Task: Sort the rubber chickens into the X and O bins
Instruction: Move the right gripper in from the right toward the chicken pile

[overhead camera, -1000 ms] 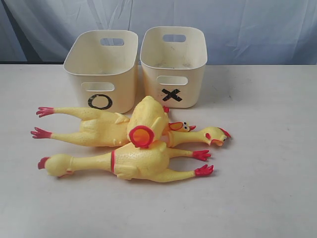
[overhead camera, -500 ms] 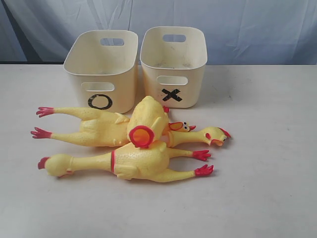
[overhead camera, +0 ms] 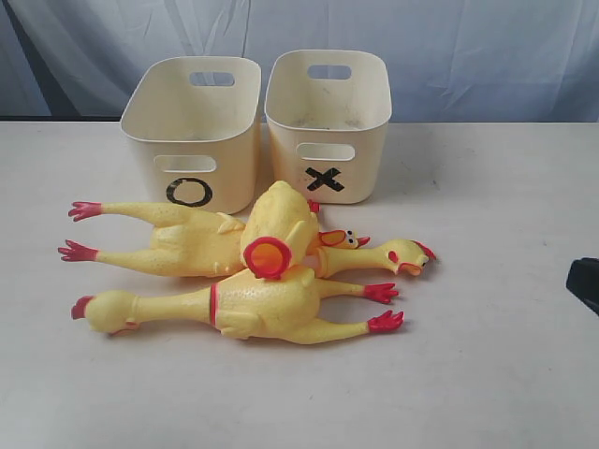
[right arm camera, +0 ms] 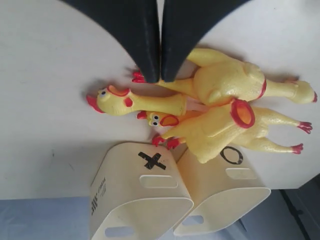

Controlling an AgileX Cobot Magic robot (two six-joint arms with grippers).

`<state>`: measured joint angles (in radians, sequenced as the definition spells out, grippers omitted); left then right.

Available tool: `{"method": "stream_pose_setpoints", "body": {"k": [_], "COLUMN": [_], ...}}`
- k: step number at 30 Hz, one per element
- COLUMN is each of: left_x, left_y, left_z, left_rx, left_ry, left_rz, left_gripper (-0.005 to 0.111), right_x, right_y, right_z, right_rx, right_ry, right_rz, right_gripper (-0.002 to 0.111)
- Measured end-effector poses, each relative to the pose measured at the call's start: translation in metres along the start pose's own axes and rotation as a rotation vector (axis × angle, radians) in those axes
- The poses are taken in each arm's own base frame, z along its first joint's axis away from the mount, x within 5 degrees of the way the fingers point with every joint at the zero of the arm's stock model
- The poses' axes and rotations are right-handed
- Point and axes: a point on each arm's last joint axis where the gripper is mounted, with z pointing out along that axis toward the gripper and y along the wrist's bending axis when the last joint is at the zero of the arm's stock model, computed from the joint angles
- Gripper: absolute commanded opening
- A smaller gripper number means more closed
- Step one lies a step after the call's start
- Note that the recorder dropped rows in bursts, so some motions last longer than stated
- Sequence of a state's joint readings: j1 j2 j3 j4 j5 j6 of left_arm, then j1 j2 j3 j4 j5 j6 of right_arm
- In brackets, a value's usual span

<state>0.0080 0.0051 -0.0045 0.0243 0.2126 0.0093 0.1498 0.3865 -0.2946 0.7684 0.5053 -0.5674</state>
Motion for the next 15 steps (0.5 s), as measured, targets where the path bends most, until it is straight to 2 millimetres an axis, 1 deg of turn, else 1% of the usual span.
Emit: {"method": "stream_pose_setpoints", "body": {"k": [6, 15], "left_x": [0.000, 0.000], "left_y": [0.000, 0.000], "left_z": [0.000, 0.000], "left_rx": [0.000, 0.000], "left_ry": [0.000, 0.000], "left_rz": [0.000, 0.000], "left_gripper": [0.000, 0.000], "right_x": [0.001, 0.005], "right_y": [-0.001, 0.004], "right_z": [0.009, 0.017], "right_rx": [-0.016, -0.076], "right_ry": [0.076, 0.150], "right_rz": [0.015, -0.003], "right_gripper": [0.001, 0.001]}}
